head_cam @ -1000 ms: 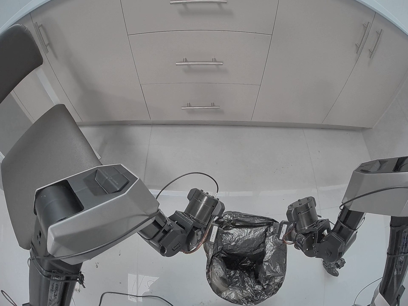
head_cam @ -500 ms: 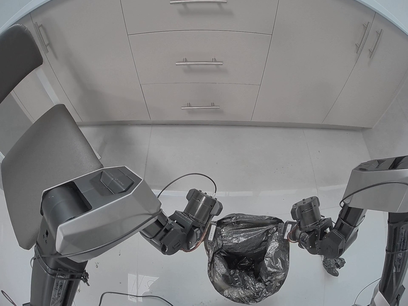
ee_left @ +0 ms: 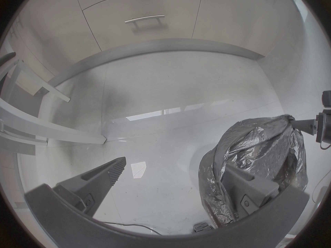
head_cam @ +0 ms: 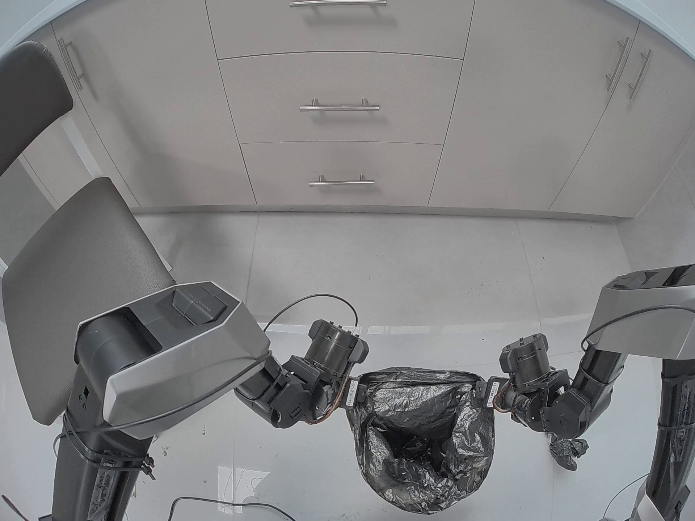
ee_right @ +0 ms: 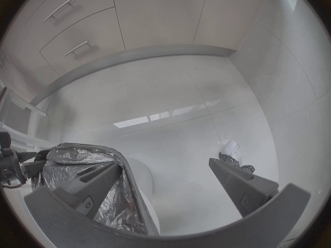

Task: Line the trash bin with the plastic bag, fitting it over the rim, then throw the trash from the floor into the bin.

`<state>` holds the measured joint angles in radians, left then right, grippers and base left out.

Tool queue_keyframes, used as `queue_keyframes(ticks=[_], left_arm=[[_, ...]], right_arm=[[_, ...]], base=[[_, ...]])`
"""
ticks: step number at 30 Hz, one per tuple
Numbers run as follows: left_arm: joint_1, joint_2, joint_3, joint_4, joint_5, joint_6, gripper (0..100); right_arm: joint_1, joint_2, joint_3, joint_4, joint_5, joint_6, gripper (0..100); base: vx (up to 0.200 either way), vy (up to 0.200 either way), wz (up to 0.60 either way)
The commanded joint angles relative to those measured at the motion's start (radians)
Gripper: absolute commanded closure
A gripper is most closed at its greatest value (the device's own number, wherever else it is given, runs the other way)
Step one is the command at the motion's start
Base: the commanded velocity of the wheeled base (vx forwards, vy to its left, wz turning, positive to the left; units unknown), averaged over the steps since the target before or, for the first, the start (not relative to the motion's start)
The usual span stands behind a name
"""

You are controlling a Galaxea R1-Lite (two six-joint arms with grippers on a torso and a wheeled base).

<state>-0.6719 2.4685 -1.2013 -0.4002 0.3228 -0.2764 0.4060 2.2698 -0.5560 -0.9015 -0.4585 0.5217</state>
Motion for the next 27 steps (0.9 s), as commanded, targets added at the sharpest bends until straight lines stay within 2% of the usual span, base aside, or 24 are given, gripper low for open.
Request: queue_keyframes(ticks=[1,13,23,27], left_arm=[[-0.002,0.017,-0.001,0.001,-0.001,0.000,0],[-0.009,0.027,0.012,-0.005,0.001,-0.009,0],[-0.038,0.015,0.045,-0.005,0.001,-0.018,0],[-0.040,0.017,0.055,-0.005,0.001,-0.020,0]], right_arm=[[-0.007,0.001,0.005,0.001,0.003,0.001,0],[-0.018,-0.029,0.093,-0.008,0.021,0.004,0],[0.024,-0.072,0.220,-0.011,0.044,0.012,0],[0.039,-0.076,0.277,-0.057,0.055,0.014,0]], base=[[0.000,0.000,0.00],[0.000,0.000,0.00],[0.000,0.000,0.00],[0.000,0.000,0.00]])
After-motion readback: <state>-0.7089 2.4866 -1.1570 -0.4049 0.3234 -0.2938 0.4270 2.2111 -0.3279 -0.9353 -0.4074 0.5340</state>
